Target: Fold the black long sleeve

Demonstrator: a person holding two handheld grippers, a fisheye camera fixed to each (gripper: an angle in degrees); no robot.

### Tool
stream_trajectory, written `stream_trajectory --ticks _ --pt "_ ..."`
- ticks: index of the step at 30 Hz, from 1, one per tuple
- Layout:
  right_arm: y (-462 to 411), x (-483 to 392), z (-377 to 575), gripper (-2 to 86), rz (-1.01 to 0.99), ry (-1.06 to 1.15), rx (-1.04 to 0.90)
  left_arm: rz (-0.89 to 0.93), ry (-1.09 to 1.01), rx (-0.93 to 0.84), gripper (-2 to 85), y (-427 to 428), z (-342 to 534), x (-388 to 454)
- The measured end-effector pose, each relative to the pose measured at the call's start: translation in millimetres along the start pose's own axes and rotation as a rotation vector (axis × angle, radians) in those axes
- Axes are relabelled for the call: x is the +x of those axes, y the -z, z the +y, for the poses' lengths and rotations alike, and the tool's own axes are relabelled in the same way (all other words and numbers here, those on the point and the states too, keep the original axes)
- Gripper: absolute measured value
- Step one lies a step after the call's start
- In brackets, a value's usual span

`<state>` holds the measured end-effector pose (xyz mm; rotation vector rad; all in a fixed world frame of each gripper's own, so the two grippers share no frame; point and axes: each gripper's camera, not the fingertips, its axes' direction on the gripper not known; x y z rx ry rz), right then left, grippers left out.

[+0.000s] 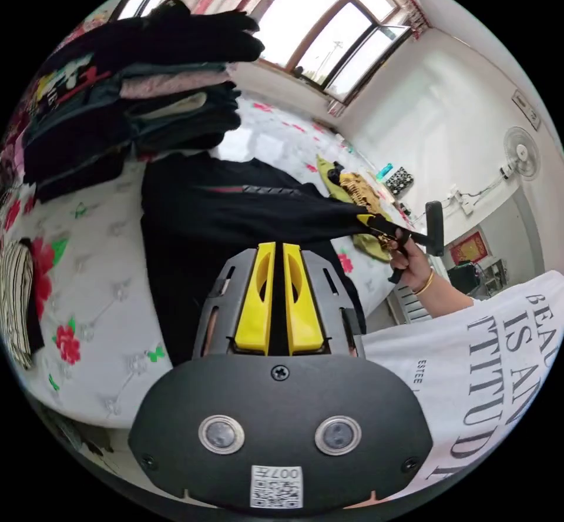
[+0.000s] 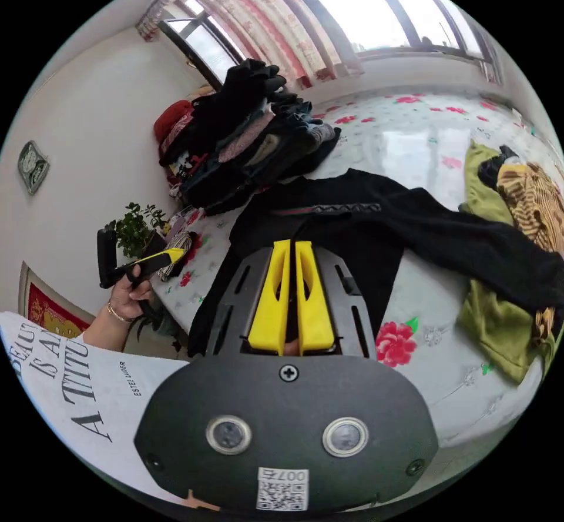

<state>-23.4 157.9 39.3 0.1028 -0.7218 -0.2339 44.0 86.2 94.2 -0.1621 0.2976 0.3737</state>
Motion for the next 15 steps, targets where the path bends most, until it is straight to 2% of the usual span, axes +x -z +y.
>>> stream_trajectory --ticks 3,5,10,15 --pt "-10.2 60.4 33.2 1.5 0.071 -0.193 -0.094 -0.044 0.16 -0.118 1.1 -17.7 45.0 -30.0" --pt "2.0 86.9 45.9 2.3 0.101 -0.275 -0.064 -0.068 0.286 -0.175 1.6 -23.7 76.7 -44.0" --pt "85.9 166.2 50.7 5.2 0.163 -0.523 0.262 -0.104 0.425 -0.181 1.0 -22.8 102.3 -45.7" --pt "140.2 226.1 35.0 7.1 0.251 -0.662 0.416 -0.17 0.46 -0.136 -0.3 -20.3 89.8 -36.9"
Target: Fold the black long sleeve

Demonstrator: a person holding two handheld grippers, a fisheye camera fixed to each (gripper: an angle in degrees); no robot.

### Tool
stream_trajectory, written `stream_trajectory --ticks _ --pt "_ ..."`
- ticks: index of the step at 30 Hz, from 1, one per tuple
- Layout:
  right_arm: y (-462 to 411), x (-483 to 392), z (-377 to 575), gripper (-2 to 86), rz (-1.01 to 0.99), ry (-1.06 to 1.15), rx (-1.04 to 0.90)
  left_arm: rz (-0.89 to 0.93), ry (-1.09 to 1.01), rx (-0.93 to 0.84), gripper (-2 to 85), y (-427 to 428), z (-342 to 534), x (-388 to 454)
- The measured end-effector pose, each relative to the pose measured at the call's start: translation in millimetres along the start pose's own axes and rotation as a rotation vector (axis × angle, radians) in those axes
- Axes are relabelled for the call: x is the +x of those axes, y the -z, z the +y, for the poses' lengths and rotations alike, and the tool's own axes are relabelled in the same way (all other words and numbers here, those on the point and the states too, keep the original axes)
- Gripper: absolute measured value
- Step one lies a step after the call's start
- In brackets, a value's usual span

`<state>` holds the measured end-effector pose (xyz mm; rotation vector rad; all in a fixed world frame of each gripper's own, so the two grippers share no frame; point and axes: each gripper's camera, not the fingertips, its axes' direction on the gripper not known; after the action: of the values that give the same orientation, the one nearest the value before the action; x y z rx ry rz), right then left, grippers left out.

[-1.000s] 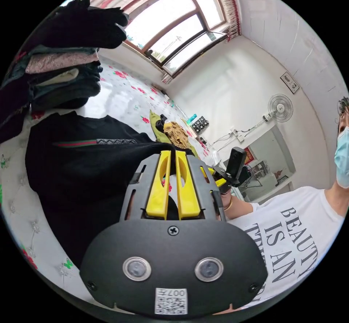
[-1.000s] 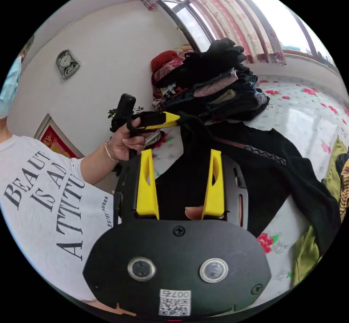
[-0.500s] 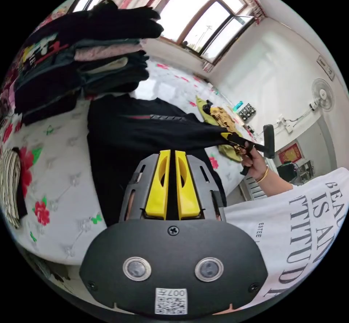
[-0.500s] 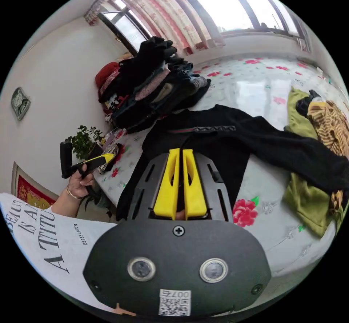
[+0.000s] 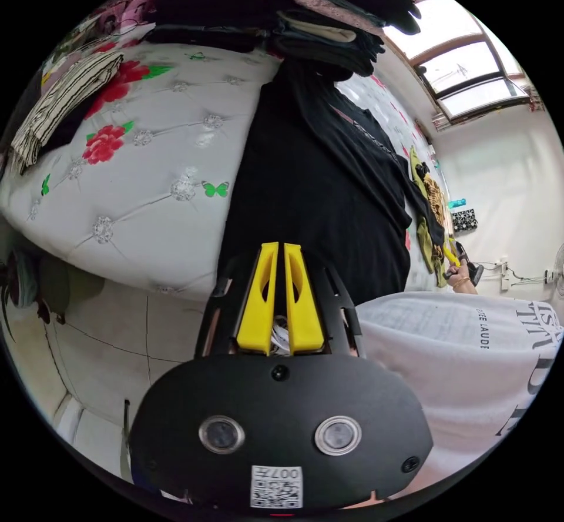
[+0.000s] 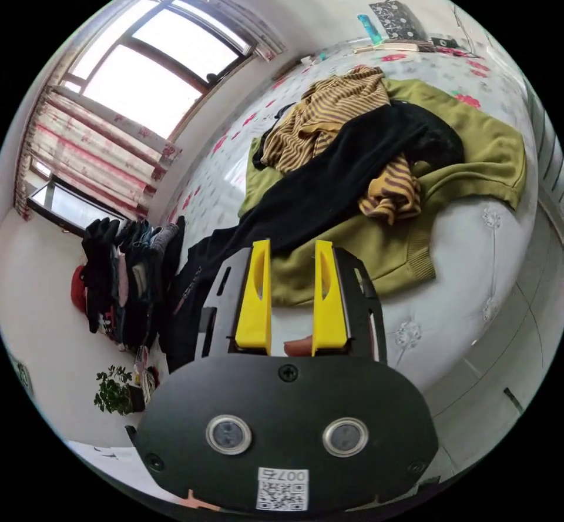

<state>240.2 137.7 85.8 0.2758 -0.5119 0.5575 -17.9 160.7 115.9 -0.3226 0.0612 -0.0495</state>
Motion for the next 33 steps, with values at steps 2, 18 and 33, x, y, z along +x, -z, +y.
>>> stream_trajectory --ticks 2,18,33 --pt "-1.7 9.5 -20.2 7.5 0.027 -0.034 0.017 -0.012 0.058 0.051 -0.7 4.2 -4.1 1.3" --pt "-50.0 24.3 -66.1 1.2 0.058 -0.113 0.004 -0.053 0.267 0.011 -1.0 -16.1 -28.8 26.9" --pt "-9.4 -386.2 225.2 0.6 -0.771 1.401 -0.143 0.005 0.351 0.155 -0.9 -4.7 -2.5 -1.5"
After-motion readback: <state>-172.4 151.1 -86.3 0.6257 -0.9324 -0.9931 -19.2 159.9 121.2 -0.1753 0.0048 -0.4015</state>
